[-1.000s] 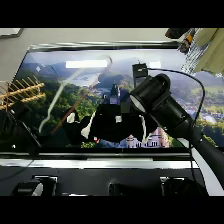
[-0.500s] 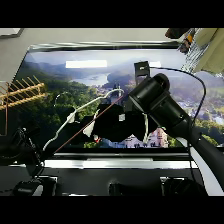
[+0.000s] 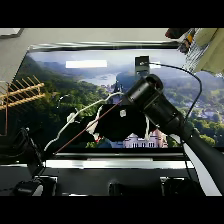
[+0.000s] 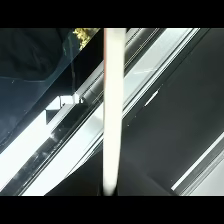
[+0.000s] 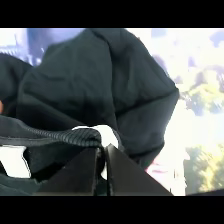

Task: Fold the clothes and pants, and hang the long-sleeved shirts on hangers.

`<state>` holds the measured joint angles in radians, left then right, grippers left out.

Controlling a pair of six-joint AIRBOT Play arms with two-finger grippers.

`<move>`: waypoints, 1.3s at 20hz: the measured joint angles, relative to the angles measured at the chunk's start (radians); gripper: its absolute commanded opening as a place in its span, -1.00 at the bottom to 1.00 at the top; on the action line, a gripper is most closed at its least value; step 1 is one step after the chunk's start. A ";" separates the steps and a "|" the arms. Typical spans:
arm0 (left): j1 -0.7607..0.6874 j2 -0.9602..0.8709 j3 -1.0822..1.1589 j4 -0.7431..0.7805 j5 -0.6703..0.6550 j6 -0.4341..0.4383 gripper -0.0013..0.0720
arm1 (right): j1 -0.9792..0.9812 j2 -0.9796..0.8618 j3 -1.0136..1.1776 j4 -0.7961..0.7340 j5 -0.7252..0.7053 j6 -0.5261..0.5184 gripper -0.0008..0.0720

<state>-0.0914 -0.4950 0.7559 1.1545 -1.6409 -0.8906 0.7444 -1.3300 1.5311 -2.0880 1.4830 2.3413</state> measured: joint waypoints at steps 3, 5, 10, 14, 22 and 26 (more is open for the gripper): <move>-0.023 -0.028 -0.011 0.001 0.024 0.002 -0.89 | 0.000 -0.002 0.000 -0.020 -0.031 0.012 -0.84; -0.047 -0.039 -0.014 0.001 0.037 0.005 -0.89 | 0.000 -0.002 0.000 -0.030 -0.043 0.018 -0.84; -0.096 -0.049 -0.016 0.001 0.051 0.008 -0.89 | -0.010 -0.016 0.000 -0.051 -0.056 0.025 -0.84; -0.108 -0.048 -0.014 0.002 0.052 0.007 -0.89 | -0.017 -0.029 0.000 -0.070 -0.048 0.026 -0.84; -0.111 -0.025 -0.013 0.001 0.029 -0.004 -0.89 | -0.019 -0.033 0.000 -0.135 0.009 0.036 -0.84; -0.111 -0.022 -0.013 -0.002 0.022 -0.008 -0.89 | -0.019 -0.033 0.000 -0.155 0.010 0.055 -0.84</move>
<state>-0.2024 -0.5171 0.7429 1.1522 -1.6188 -0.8989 0.7258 -1.3632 1.5311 -2.2429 1.4929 2.3966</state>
